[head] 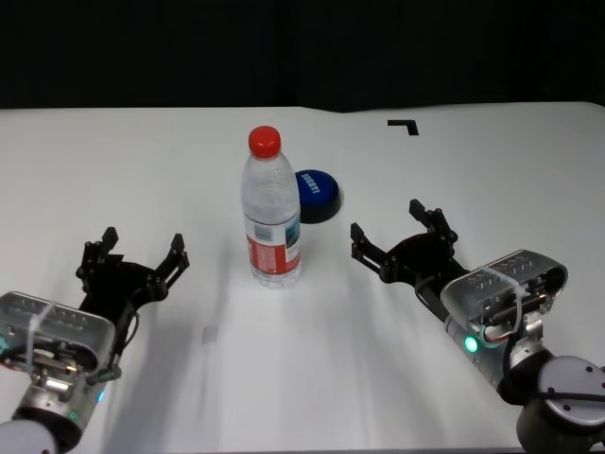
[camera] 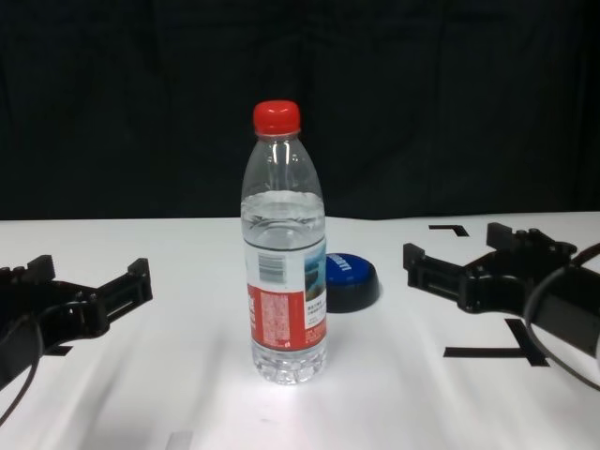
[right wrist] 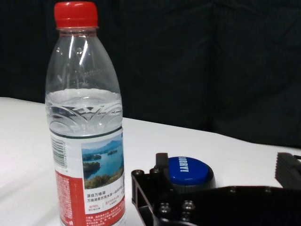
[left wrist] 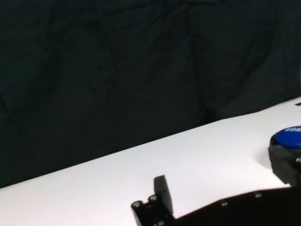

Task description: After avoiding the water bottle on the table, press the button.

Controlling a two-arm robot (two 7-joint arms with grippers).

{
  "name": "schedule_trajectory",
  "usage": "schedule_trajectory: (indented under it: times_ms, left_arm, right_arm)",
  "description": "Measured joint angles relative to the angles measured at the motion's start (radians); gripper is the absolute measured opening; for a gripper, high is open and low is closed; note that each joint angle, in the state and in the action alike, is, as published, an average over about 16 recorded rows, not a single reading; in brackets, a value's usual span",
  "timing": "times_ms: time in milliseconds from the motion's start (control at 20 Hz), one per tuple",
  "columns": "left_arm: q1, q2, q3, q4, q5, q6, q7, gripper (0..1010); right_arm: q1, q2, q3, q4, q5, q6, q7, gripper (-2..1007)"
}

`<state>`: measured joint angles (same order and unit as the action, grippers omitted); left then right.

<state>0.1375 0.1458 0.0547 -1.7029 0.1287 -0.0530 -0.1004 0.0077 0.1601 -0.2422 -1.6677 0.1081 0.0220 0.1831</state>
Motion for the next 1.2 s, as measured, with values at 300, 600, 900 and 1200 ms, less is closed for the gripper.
schedule_trajectory:
  times_ms: [300,600,900,1200]
  left_arm:
    - [0.0,0.0,0.0,0.0,0.0,0.0,0.0,1003]
    - [0.0,0.0,0.0,0.0,0.0,0.0,0.0,1003]
    - [0.0,0.0,0.0,0.0,0.0,0.0,0.0,1003]
    - [0.0,0.0,0.0,0.0,0.0,0.0,0.0,1003]
  right_arm:
    - [0.0,0.0,0.0,0.001,-0.002,-0.002,-0.001,1003]
    - [0.0,0.0,0.001,0.001,0.0,-0.001,0.001,1003]
    - [0.0,0.0,0.001,0.001,0.001,0.0,0.001,1003]
    - [0.0,0.0,0.001,0.001,0.001,0.0,0.001,1003]
